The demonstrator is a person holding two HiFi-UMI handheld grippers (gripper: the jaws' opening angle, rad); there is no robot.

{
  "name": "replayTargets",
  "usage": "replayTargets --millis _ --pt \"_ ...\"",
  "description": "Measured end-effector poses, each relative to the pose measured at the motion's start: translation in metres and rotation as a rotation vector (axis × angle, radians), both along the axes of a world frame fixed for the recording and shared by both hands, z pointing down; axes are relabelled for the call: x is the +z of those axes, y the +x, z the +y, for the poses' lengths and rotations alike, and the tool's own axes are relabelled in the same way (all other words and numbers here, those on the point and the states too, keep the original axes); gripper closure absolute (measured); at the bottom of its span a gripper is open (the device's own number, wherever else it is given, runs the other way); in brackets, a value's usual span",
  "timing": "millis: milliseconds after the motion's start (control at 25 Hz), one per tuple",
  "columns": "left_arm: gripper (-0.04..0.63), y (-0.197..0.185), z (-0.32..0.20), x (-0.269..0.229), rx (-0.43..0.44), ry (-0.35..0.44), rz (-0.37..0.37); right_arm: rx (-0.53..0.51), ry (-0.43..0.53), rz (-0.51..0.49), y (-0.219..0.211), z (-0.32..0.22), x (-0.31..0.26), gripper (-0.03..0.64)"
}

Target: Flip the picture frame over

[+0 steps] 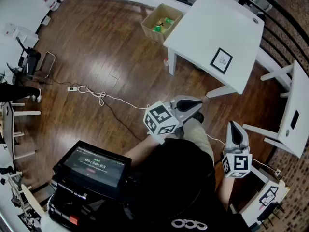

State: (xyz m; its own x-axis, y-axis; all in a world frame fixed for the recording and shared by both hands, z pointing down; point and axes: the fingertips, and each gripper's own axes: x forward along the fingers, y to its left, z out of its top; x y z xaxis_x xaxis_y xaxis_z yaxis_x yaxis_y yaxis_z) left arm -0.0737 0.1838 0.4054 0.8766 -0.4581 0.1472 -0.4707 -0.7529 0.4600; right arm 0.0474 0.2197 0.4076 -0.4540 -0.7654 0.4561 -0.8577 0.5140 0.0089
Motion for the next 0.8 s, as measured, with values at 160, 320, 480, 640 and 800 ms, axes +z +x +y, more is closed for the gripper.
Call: replayTargets --millis 160,320,480,640,800 --pt "0.583 0.008 -0.03 0.012 -0.012 -0.007 -0.013 -0.029 -0.006 -0.001 0.005 -0.037 0.011 0.624" --pt "0.583 0.016 -0.063 0.023 -0.015 -0.014 -0.032 -0.052 -0.011 -0.017 0.011 -0.081 0.023 0.624" --pt "0.583 0.02 -0.1 0.023 -0.032 -0.024 -0.058 -0.091 -0.003 -0.033 0.015 -0.129 0.019 0.624" --pt "0.583 0.036 -0.139 0.032 -0.027 -0.027 -0.086 -0.1 -0.032 -0.049 0.035 -0.17 0.033 0.624" --pt "0.583 0.053 -0.161 0.054 -0.012 -0.057 -0.131 -0.129 -0.06 -0.033 0.056 -0.196 0.051 0.624"
